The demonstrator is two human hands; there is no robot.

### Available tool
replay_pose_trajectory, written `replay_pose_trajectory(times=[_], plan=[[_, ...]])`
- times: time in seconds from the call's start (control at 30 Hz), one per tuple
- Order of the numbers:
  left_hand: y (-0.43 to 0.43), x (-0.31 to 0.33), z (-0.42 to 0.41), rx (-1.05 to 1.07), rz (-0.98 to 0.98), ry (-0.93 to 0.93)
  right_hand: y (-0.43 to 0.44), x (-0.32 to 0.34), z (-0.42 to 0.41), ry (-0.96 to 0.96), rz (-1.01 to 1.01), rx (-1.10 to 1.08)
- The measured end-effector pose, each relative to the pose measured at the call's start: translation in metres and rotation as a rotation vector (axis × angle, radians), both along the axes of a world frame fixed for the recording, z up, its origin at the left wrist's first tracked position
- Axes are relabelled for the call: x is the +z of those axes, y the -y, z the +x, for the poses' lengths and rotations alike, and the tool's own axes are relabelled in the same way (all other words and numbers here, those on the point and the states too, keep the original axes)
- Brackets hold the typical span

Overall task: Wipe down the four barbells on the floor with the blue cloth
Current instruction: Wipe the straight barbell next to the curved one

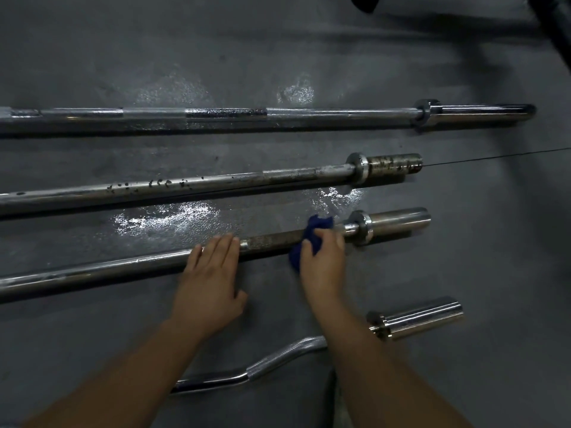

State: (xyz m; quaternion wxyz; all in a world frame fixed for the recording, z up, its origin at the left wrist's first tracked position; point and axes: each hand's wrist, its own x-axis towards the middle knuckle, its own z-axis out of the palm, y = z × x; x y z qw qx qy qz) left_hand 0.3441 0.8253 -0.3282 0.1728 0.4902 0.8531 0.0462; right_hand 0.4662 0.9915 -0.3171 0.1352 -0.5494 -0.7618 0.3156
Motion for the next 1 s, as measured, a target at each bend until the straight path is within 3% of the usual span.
replay_pose_trajectory(times=[0.07,0.1,0.23,0.3,0.4,0.43,0.53,0.57,0.7,0.73,0.87,1.0], plan=[[-0.001,0.001,0.001,0.017,-0.001,0.003,-0.003,0.005,0.001,0.003,0.024,0.212],[-0.001,0.000,0.000,0.021,0.005,0.004,-0.014,0.005,0.005,-0.003,0.049,0.208],[-0.001,-0.003,0.001,0.019,0.014,-0.003,-0.028,0.002,0.016,-0.013,0.055,-0.237],[-0.001,-0.002,0.003,0.022,0.006,-0.002,-0.007,-0.001,0.003,0.002,0.014,-0.085],[-0.002,0.001,0.003,0.027,0.003,0.003,0.004,0.002,-0.006,0.002,0.042,0.329],[-0.003,0.001,0.002,0.025,0.005,0.007,-0.004,0.000,-0.005,-0.015,0.074,0.312],[-0.002,0.000,0.000,0.024,0.022,0.000,-0.011,0.001,0.002,-0.051,0.097,-0.090],[-0.002,0.000,0.001,0.017,0.018,-0.002,-0.002,0.001,-0.003,-0.029,0.062,-0.106],[-0.001,0.001,0.000,0.009,0.008,0.016,0.012,0.003,-0.016,0.008,0.042,0.323],[-0.001,0.001,-0.001,0.011,0.007,0.023,-0.002,0.004,-0.013,0.015,0.079,0.325],[-0.001,0.001,-0.001,0.017,0.008,0.031,-0.021,0.004,0.004,-0.007,0.090,-0.130],[-0.002,0.003,0.002,0.025,-0.012,0.055,0.026,0.003,-0.027,-0.006,-0.035,0.213]])
